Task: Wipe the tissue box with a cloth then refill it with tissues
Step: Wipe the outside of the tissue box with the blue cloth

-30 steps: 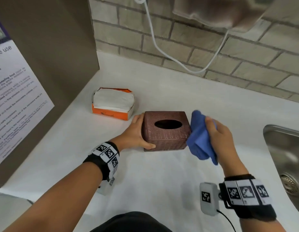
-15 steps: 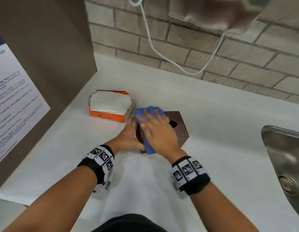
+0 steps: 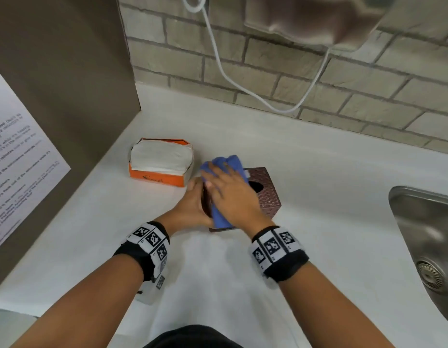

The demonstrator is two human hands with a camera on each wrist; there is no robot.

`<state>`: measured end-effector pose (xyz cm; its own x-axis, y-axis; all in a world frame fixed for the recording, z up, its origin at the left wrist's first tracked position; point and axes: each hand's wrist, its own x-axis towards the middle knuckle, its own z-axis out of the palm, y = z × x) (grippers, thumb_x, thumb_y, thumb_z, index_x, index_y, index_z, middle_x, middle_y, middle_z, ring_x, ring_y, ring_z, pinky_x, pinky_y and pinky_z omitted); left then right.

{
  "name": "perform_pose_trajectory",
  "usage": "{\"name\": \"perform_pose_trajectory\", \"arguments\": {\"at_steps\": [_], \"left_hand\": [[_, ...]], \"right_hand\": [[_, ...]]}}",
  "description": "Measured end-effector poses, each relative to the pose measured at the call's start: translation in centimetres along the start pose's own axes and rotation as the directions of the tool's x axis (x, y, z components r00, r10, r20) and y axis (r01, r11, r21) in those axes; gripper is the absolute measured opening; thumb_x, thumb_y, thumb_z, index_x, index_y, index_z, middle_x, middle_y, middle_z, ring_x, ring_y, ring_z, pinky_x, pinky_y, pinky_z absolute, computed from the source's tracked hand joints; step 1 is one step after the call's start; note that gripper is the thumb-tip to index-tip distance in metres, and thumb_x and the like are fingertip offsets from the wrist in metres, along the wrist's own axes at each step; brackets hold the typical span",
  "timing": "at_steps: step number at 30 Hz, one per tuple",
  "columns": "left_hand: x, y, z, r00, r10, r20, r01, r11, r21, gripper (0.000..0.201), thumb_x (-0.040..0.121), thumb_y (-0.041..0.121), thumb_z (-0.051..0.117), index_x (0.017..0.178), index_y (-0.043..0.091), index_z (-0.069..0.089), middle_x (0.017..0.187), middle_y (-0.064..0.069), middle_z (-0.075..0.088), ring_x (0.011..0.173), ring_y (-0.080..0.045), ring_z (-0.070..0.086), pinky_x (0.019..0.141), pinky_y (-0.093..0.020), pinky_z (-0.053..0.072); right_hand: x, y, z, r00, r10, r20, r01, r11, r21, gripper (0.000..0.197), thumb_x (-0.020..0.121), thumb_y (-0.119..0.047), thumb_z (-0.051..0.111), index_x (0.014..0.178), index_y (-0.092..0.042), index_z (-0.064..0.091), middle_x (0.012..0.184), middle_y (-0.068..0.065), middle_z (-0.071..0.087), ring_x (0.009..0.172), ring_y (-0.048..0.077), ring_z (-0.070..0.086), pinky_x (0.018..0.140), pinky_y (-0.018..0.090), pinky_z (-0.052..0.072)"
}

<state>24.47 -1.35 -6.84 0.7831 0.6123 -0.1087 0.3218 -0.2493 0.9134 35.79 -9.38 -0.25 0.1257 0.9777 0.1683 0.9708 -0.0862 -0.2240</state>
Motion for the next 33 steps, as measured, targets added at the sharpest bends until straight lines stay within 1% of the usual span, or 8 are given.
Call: {"name": "perform_pose_trajectory", "arguments": {"at_steps": [5,8,13,19,22,25,27,33], "left_hand": [[-0.1,-0.1,0.1,1.0,0.015,-0.001,-0.016,0.999,-0.032,0.127,0.042,0.037,0.092,0.142,0.045,0.014,0.142,0.01,0.02,0.137,-0.014,0.033,0.116,-0.037,0.033],[0.3,-0.1,0.1,1.0,-0.009,0.021,0.01,1.0,-0.017,0.125,0.044,0.031,0.091,0.144,0.037,0.017,0.141,0.009,0.021,0.133,-0.012,0.036,0.112,-0.031,0.038],[0.2,-0.5,0.1,1.0,0.014,0.025,-0.014,1.0,-0.002,0.062,0.096,0.003,0.052,0.148,0.009,0.018,0.151,-0.003,0.03,0.139,-0.021,0.033,0.103,-0.008,0.026],[0.3,0.7,-0.2,0.998,-0.046,0.036,0.045,0.999,0.025,0.128,0.041,0.04,0.091,0.145,0.035,0.017,0.144,-0.001,0.026,0.136,-0.018,0.036,0.114,-0.04,0.036],[0.5,0.5,0.0,0.998,-0.041,0.044,0.042,0.999,-0.008,0.133,0.039,0.04,0.093,0.145,0.043,0.013,0.145,0.006,0.021,0.137,-0.016,0.034,0.114,-0.04,0.036],[0.7,0.5,-0.3,0.997,-0.029,0.069,0.029,1.0,0.001,0.134,0.04,0.036,0.092,0.147,0.039,0.01,0.145,0.007,0.019,0.138,-0.015,0.031,0.115,-0.038,0.035],[0.9,0.4,-0.4,0.997,-0.02,0.07,0.019,1.0,0.016,0.134,0.041,0.035,0.091,0.148,0.035,0.01,0.144,0.007,0.018,0.136,-0.014,0.031,0.115,-0.035,0.034],[0.5,1.1,-0.4,0.997,-0.074,-0.012,0.072,0.994,-0.081,0.073,0.081,0.044,0.059,0.137,0.011,0.029,0.131,-0.002,0.04,0.13,-0.019,0.038,0.105,-0.016,0.033]], "right_hand": [[-0.3,7.4,0.7,0.936,0.351,-0.043,-0.353,0.928,-0.12,0.081,0.095,-0.041,-0.014,0.141,-0.011,0.045,0.149,0.009,0.044,0.138,0.031,0.037,0.114,0.042,0.025],[-1.5,3.9,1.2,0.876,0.459,-0.148,-0.478,0.868,-0.137,0.072,0.093,-0.042,-0.001,0.146,-0.012,0.038,0.153,0.009,0.038,0.143,0.037,0.026,0.118,0.043,0.02],[-1.1,-3.3,2.5,0.99,0.132,-0.055,-0.134,0.991,-0.025,0.052,0.096,-0.032,0.024,0.14,-0.02,0.049,0.153,-0.001,0.038,0.146,0.029,0.022,0.12,0.043,0.013],[0.7,3.9,-0.4,0.959,0.283,-0.016,-0.283,0.958,-0.042,0.051,0.095,-0.031,0.019,0.133,-0.02,0.05,0.137,0.006,0.053,0.125,0.028,0.047,0.099,0.046,0.038],[-0.8,8.3,-0.8,0.883,0.467,-0.05,-0.458,0.879,0.135,0.05,0.099,-0.036,0.023,0.141,-0.019,0.044,0.148,0.008,0.043,0.133,0.031,0.042,0.109,0.048,0.037],[-2.5,7.2,-0.1,0.843,0.506,-0.184,-0.51,0.86,0.025,0.059,0.093,-0.033,0.023,0.136,-0.004,0.051,0.134,0.022,0.055,0.113,0.044,0.055,0.091,0.052,0.05],[-2.7,4.2,0.7,0.809,0.534,-0.244,-0.561,0.826,-0.051,0.063,0.09,-0.037,0.026,0.135,-0.003,0.053,0.133,0.026,0.055,0.121,0.046,0.051,0.102,0.051,0.044],[-2.7,-3.2,2.5,0.969,0.144,-0.203,-0.15,0.988,-0.019,0.052,0.092,-0.04,0.039,0.137,-0.02,0.053,0.147,0.009,0.047,0.14,0.028,0.037,0.116,0.044,0.029]]}}
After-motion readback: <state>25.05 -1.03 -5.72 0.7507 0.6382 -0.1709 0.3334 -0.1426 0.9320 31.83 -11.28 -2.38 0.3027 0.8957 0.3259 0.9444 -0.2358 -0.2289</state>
